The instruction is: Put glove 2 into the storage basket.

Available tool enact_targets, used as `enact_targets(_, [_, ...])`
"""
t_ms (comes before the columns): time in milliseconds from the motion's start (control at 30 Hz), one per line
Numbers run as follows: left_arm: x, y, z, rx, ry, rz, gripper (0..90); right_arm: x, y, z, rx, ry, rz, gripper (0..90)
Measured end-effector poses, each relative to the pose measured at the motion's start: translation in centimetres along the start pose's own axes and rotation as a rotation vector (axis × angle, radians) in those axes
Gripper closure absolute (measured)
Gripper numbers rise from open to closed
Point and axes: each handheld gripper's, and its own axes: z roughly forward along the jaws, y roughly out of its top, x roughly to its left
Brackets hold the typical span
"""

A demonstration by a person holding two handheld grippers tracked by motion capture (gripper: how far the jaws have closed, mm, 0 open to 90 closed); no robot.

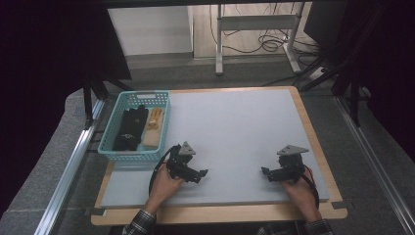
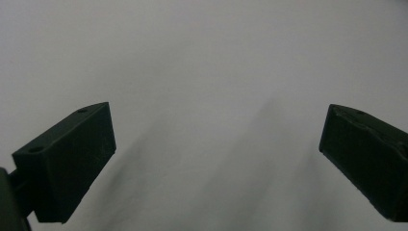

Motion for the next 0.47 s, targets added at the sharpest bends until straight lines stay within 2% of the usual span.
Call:
enact_targets(133, [-0.29,-0.62,0.87,0.029,0.018,0.015,0.0,0.00,0.00,0.00,0.000,0.000,0.000,2.5])
enact_targets(233, [-0.23,-0.77,0.84,0.017,0.016,0.003,0.0,0.00,0.00,0.00,0.000,0.000,0.000,2.5])
enact_targets(467, [-0.31,-0.78,0.89,0.022,0.021,0.009,0.0,0.03,-0.02,0.00,0.001,-0.002,0.000,2.5])
